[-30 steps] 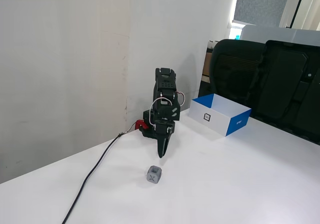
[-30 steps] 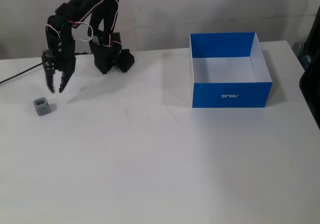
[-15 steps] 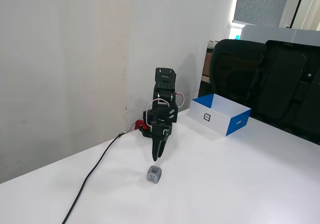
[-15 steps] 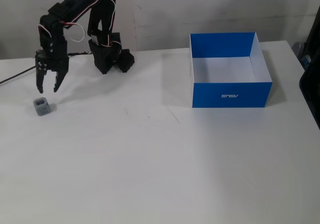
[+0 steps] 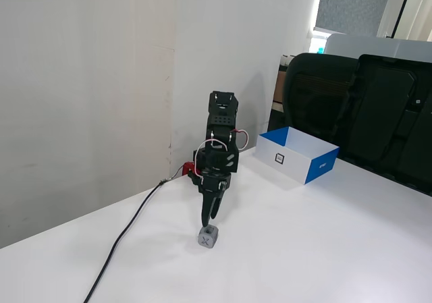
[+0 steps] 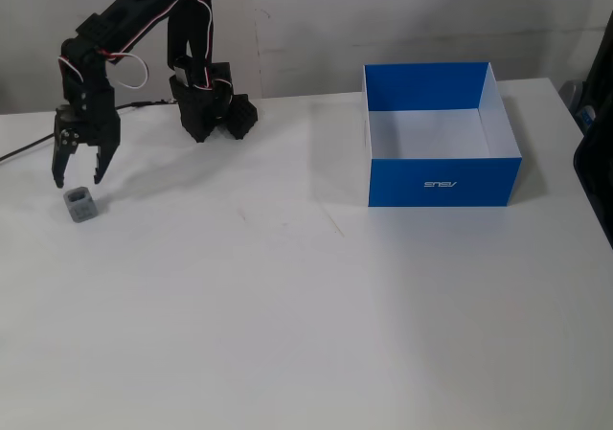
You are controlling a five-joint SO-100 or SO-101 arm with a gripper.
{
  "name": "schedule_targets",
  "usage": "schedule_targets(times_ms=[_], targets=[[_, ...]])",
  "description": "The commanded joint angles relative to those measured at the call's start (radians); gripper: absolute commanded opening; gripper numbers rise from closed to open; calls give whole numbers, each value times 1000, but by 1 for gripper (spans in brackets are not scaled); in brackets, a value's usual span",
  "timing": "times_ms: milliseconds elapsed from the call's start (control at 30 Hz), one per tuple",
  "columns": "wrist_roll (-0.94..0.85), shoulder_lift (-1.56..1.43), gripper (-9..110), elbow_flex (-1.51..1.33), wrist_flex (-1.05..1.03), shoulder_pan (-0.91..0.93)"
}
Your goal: Grasp the gray block and put it in the box.
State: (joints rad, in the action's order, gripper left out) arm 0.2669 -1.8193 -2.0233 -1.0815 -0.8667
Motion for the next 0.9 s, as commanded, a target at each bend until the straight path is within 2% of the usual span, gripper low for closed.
schedule_targets(times_ms=[0,867], targets=[[-11,32,23,98,0,-14],[-28,232,25,204,41,6]])
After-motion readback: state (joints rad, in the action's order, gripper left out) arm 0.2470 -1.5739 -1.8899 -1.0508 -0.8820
